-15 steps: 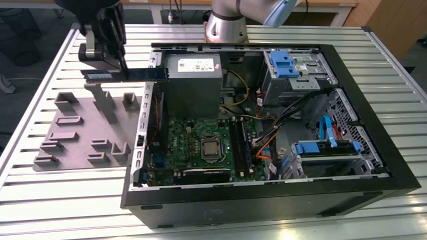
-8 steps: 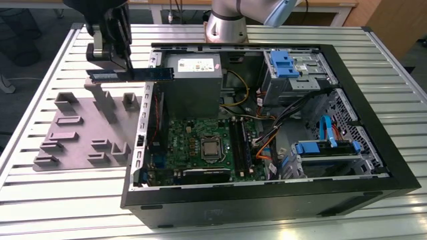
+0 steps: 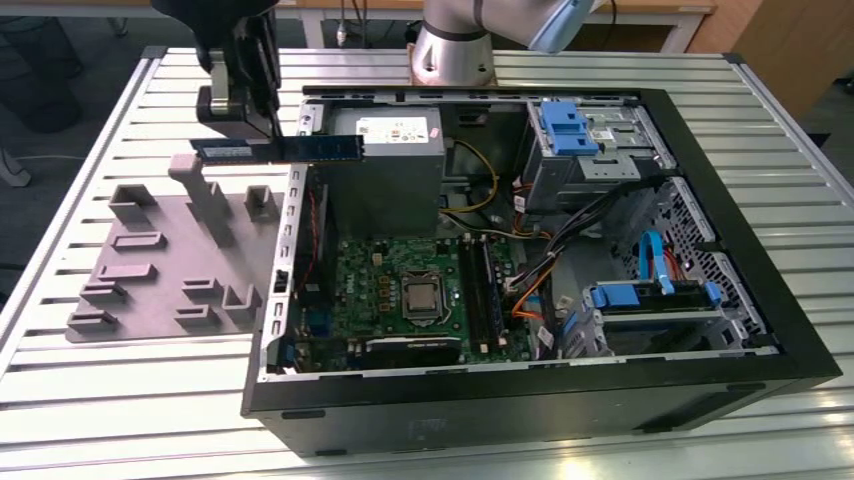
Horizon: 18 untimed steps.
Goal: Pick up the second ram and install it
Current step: 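Pick up the second ram and move it above second insertion slot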
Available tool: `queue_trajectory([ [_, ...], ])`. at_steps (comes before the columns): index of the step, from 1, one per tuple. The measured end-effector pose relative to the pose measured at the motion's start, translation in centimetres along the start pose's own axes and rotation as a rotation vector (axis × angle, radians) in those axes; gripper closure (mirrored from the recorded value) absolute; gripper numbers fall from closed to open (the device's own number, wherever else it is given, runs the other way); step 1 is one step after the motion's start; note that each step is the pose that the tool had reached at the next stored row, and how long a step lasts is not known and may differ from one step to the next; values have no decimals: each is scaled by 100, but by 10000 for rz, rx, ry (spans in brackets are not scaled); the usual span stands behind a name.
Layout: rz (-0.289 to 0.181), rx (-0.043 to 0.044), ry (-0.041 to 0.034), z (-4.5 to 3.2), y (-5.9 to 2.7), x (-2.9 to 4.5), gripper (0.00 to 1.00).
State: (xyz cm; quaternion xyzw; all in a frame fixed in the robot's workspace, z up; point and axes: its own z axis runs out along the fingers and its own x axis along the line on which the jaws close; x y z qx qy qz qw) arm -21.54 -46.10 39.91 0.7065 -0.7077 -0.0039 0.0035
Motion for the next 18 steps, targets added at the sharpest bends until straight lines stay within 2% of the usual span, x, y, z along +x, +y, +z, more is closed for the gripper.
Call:
queue_trajectory([
  [18,0,-1,0,-3,-284,0,86],
])
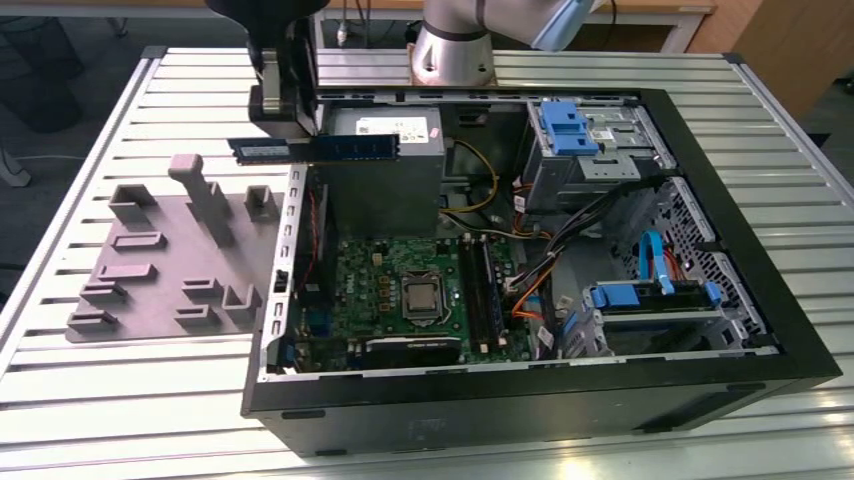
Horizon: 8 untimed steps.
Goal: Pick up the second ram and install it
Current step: 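Pick up the second ram and move it above second insertion slot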
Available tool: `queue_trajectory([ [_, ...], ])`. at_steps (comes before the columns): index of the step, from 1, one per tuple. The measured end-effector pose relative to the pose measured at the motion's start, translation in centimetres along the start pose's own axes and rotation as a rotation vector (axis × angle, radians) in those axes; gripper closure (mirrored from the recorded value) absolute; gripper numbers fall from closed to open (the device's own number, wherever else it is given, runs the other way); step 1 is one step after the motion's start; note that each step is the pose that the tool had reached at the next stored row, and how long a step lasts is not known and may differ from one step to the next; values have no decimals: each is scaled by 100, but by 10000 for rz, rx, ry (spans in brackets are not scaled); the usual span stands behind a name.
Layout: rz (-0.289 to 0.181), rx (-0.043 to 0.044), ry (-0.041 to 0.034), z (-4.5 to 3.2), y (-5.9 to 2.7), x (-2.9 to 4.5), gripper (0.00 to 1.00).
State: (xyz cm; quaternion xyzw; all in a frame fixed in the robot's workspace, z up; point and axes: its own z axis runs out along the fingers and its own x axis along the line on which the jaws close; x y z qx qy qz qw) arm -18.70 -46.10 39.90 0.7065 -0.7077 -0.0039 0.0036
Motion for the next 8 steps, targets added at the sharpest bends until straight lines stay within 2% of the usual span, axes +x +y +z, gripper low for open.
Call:
queue_trajectory([
  [8,1,0,-1,-1,-124,0,86],
])
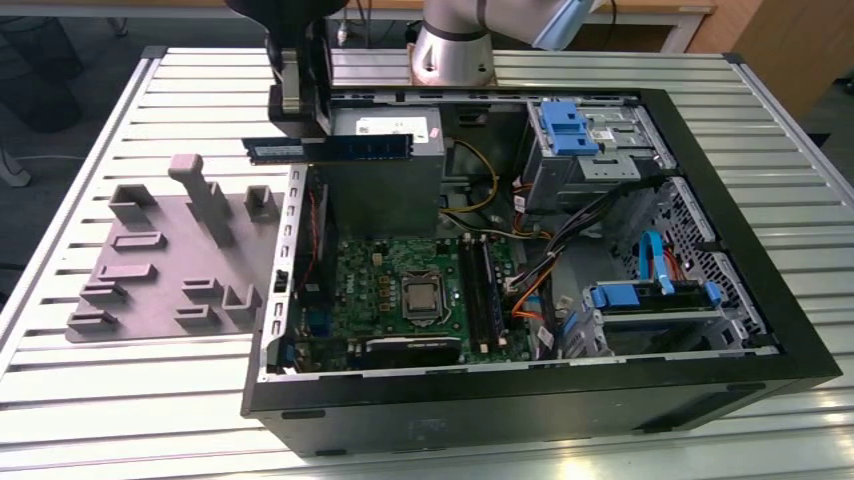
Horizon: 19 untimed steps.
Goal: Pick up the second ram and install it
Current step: 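Pick up the second ram and move it above second insertion slot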
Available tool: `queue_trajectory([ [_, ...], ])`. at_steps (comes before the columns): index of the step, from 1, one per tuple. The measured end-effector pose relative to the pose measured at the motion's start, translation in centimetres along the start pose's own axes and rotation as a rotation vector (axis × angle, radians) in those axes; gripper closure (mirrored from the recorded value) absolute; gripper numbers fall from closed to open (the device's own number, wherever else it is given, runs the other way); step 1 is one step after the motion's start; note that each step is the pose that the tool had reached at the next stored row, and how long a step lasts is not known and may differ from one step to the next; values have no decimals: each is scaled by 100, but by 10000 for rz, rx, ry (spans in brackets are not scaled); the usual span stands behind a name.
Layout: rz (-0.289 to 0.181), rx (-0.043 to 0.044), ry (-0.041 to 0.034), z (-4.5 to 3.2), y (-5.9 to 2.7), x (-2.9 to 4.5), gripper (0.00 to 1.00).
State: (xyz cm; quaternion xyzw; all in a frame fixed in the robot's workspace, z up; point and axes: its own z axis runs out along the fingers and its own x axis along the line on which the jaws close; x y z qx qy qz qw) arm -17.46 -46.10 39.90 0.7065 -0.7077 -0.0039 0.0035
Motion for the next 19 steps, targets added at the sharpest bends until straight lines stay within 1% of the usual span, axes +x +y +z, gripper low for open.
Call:
queue_trajectory([
  [19,-2,-2,1,-4,-304,0,86],
])
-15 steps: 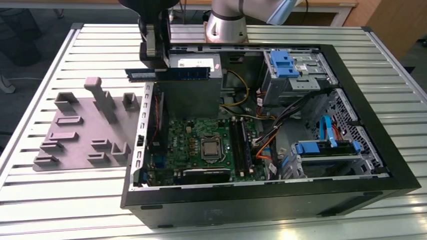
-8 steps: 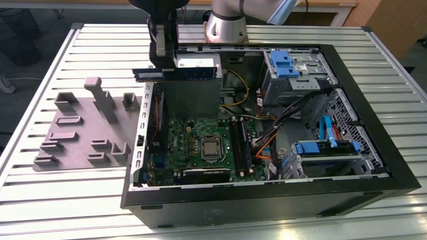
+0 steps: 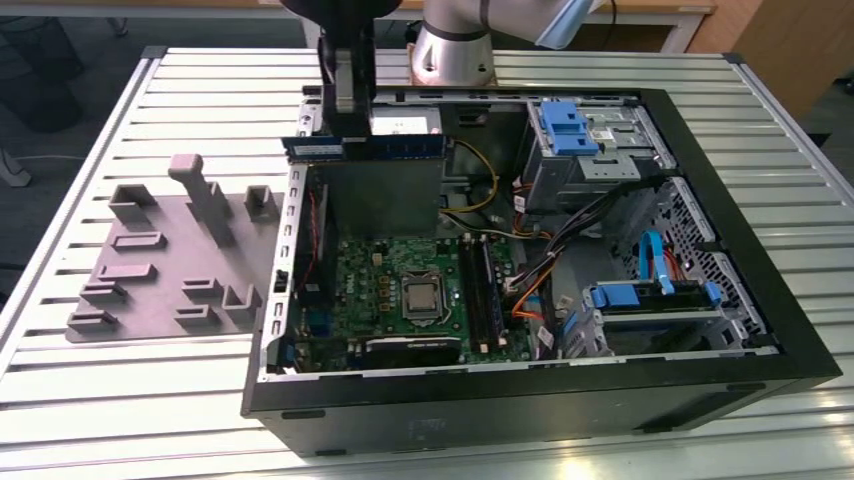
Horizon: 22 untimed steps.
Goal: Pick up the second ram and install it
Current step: 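Pick up the second ram and move it above second insertion slot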
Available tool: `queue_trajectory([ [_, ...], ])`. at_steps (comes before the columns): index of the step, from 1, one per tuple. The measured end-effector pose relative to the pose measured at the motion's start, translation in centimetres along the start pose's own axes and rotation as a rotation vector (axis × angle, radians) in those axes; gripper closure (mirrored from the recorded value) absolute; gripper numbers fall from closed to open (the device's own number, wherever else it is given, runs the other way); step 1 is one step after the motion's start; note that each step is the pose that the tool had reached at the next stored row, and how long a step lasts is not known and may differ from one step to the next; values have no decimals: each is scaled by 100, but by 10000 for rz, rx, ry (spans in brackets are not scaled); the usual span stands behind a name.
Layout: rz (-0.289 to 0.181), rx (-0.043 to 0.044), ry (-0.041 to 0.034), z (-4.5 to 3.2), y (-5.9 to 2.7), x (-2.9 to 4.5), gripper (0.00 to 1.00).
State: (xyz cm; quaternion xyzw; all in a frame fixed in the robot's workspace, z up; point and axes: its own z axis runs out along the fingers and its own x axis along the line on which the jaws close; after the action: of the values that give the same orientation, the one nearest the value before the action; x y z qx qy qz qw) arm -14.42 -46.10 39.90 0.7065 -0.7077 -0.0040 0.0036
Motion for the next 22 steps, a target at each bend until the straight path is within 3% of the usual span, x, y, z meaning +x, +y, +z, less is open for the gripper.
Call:
queue_trajectory([
  [22,1,-2,1,-4,-369,-1,86],
])
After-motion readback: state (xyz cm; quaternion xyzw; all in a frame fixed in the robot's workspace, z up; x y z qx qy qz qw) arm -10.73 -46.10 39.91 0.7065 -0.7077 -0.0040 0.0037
